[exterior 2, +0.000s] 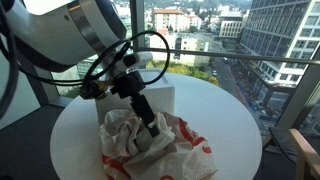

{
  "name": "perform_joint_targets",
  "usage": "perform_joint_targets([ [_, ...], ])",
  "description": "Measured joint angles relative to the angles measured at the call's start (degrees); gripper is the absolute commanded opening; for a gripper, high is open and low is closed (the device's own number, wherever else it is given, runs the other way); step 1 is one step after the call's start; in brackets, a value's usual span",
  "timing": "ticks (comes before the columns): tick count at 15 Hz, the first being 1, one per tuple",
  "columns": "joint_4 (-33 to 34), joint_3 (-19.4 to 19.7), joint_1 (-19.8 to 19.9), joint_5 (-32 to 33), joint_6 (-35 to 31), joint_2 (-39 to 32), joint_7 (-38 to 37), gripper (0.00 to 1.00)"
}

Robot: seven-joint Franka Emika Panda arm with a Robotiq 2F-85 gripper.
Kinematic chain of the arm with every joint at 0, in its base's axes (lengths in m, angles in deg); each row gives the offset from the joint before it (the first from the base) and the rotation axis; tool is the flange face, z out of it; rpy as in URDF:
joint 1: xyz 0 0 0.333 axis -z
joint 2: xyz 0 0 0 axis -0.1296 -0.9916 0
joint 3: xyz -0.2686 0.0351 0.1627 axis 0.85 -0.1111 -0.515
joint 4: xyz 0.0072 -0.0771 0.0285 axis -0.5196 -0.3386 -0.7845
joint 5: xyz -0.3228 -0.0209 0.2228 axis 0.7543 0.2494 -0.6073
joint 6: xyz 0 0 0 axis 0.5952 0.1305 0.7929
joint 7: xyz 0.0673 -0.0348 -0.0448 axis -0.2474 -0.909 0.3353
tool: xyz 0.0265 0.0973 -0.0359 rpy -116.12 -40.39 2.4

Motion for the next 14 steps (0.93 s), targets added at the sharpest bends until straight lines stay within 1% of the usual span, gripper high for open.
perform_joint_targets([
  [4,0.3,-0.3,-0.1,0.9,-3.0,-2.4,-2.9,1.0],
  [9,1.0,-0.5,-0.4,1.1,-5.7,-4.1,-4.4,1.0],
  [14,1.1,-0.3,-0.5,3.8,-6.2,-6.4,-5.7,1.0],
])
